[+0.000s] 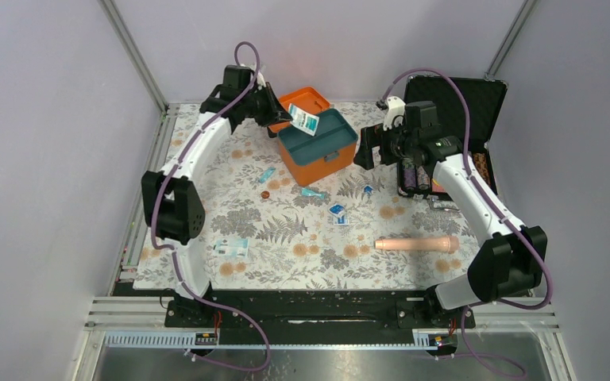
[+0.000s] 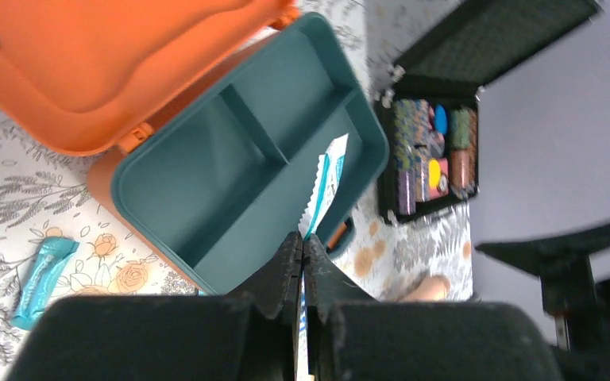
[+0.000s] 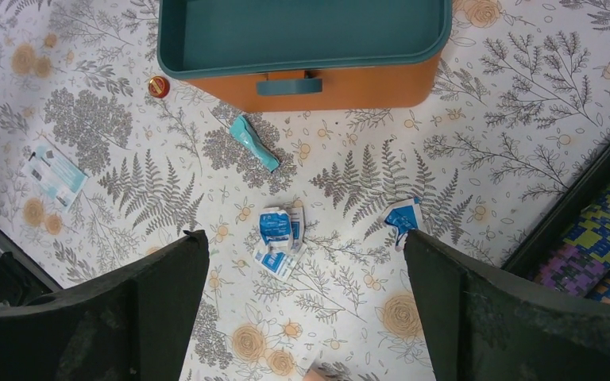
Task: Organize the medicine kit
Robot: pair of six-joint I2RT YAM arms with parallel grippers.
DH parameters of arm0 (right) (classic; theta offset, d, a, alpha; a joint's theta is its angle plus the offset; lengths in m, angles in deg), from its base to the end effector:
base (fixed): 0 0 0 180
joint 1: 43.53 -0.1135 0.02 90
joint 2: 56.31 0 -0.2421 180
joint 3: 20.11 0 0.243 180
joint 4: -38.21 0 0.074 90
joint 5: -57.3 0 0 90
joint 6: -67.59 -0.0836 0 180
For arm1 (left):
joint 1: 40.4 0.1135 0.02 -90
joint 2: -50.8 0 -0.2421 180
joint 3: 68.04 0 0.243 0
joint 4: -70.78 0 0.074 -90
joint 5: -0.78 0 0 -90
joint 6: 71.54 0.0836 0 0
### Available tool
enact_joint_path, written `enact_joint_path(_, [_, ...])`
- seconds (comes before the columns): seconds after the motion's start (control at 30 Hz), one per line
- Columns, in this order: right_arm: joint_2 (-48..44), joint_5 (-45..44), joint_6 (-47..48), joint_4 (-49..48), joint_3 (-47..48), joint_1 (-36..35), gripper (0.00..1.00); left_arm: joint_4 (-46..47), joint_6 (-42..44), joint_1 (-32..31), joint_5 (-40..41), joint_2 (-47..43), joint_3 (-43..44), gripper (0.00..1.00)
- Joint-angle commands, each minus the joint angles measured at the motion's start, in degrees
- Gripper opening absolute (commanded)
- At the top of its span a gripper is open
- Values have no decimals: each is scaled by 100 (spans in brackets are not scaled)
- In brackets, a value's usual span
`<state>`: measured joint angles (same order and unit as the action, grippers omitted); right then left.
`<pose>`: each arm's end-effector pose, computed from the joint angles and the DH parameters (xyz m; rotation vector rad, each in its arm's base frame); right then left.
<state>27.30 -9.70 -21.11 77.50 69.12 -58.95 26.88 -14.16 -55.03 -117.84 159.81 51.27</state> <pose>0.3389 0.1273 0.2942 -0.5438 2.0913 0.5751 0.4357 -0.1551 0.3043 -0.0474 2.2514 -1.0008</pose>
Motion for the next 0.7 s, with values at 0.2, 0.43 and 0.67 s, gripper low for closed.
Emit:
enact_joint_path(0.2, [69,6,372,337,244,19,100,-561,-1725,-294,2118,236,323,0])
enact_joint_path(0.43, [48,47,407,406,169,21,100,-922,-2362,-294,2661,179,-97,0])
enact_joint_path(0.67, [-73,-25,550,543,34,31,99,-683,-2846,-333,2455,354,-111,0])
